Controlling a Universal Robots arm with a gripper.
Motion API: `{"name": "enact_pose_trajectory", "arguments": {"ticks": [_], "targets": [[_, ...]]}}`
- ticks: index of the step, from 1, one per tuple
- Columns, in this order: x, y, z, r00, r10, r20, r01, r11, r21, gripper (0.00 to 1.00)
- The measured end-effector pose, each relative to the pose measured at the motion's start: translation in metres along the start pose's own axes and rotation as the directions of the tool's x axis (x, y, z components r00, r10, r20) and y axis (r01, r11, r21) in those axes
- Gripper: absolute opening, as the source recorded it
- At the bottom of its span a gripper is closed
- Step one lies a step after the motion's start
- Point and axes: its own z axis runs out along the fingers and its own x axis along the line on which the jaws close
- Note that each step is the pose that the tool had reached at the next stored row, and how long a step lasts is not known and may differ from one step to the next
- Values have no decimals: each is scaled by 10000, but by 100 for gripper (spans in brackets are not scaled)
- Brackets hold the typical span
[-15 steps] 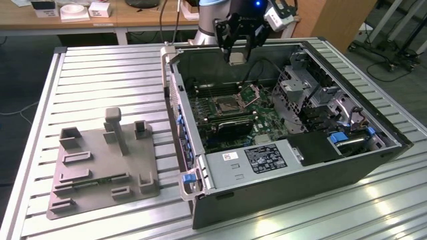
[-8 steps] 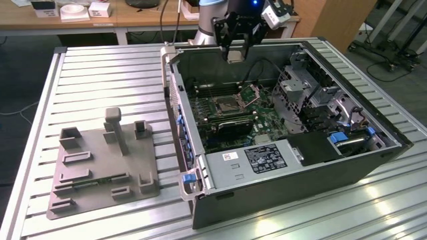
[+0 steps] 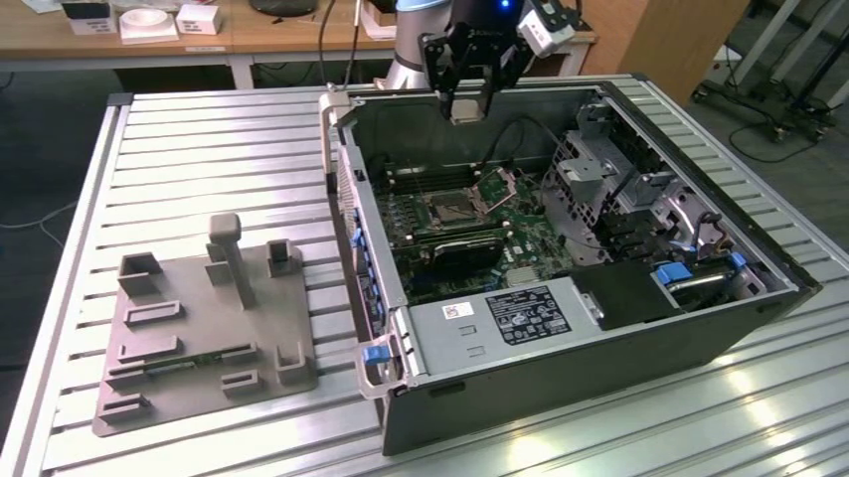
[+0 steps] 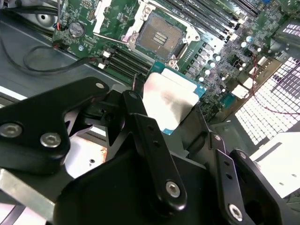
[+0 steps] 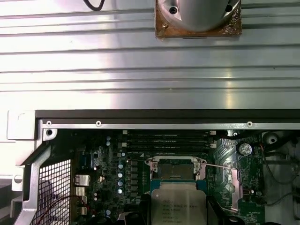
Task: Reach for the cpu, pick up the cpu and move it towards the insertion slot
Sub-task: 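Pick up the cpu and move it towards the insertion slot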
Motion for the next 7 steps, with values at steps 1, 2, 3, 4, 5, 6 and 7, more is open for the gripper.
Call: {"name": "enact_pose_trajectory", "arguments": {"ticks": [1,2,3,4,5,6,7], "targets": [[0,0,0,10000,0,0,0,10000,0,54],[0,0,0,10000,0,1,0,10000,0,54],[0,0,0,10000,0,0,0,10000,0,54],[0,0,2,10000,0,0,0,10000,0,54],[0,0,3,10000,1,0,-1,10000,0,54],[0,0,4,10000,0,0,0,10000,0,54],[0,0,4,10000,0,0,0,10000,0,54]]}}
